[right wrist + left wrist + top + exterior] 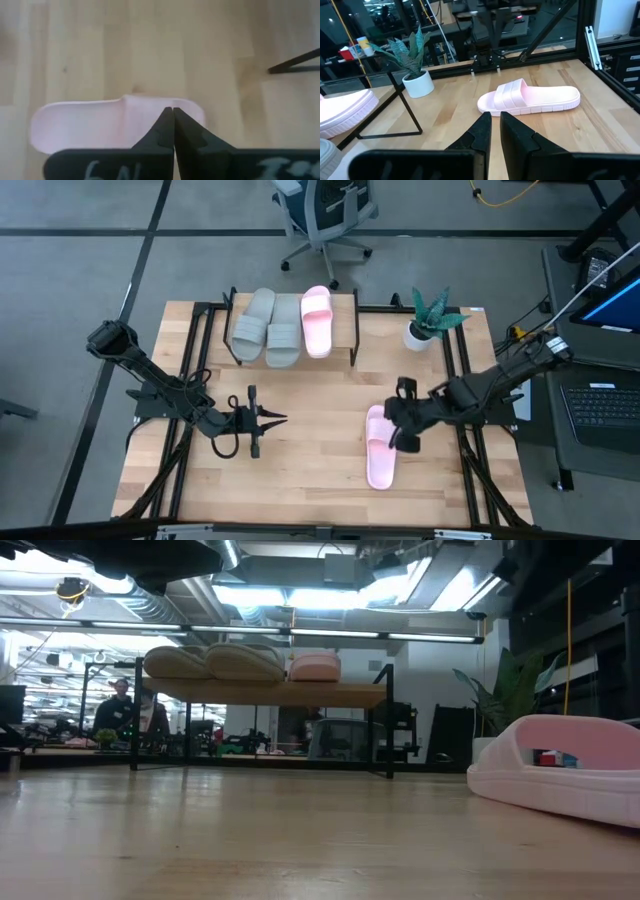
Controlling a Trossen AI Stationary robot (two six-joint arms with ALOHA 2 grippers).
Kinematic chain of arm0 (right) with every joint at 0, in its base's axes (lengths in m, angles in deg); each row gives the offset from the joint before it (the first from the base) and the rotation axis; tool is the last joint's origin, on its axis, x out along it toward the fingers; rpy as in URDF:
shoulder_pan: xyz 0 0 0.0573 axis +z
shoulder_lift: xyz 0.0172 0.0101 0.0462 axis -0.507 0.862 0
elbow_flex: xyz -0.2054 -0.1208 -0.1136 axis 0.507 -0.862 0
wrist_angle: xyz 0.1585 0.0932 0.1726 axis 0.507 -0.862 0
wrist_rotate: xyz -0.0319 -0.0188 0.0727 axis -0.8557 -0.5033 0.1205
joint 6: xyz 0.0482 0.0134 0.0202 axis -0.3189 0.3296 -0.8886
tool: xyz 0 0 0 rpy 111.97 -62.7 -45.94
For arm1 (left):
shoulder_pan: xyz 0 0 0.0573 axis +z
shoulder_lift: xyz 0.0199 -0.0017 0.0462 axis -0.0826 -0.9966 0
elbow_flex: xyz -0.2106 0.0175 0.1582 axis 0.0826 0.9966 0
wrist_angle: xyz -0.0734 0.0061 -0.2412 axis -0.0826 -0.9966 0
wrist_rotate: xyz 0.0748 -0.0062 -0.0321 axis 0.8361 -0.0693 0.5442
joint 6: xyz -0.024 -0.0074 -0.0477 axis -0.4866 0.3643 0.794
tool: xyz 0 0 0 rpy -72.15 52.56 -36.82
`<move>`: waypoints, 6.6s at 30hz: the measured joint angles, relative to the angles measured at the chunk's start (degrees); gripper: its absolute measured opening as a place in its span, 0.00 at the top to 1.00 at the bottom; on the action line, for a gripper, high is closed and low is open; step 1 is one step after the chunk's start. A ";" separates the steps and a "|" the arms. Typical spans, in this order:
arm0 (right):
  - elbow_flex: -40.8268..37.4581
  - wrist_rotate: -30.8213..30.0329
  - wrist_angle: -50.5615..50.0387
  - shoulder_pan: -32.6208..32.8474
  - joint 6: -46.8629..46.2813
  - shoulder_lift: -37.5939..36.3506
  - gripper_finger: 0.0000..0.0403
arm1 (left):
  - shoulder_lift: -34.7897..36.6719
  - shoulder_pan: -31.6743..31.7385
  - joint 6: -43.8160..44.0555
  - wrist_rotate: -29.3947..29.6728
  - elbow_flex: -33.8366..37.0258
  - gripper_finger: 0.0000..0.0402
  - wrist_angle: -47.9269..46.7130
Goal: Pick and place slides into the shelf
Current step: Put the pink slipper on the shelf
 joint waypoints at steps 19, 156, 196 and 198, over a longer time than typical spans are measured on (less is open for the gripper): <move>2.26 -4.92 3.28 13.98 -17.04 9.69 1.00 | 0.00 0.00 0.09 -0.02 0.00 0.92 0.39; 61.44 -30.64 -13.53 -35.10 35.69 35.01 0.96 | -0.02 0.04 4.04 -0.04 0.00 0.92 -8.17; 45.02 -22.83 5.42 -46.45 45.90 36.48 0.96 | 0.00 0.04 4.02 5.35 0.00 0.92 -8.20; 45.02 -22.86 5.26 -46.48 45.75 36.74 0.96 | 0.00 0.04 4.02 5.35 0.00 0.92 -8.20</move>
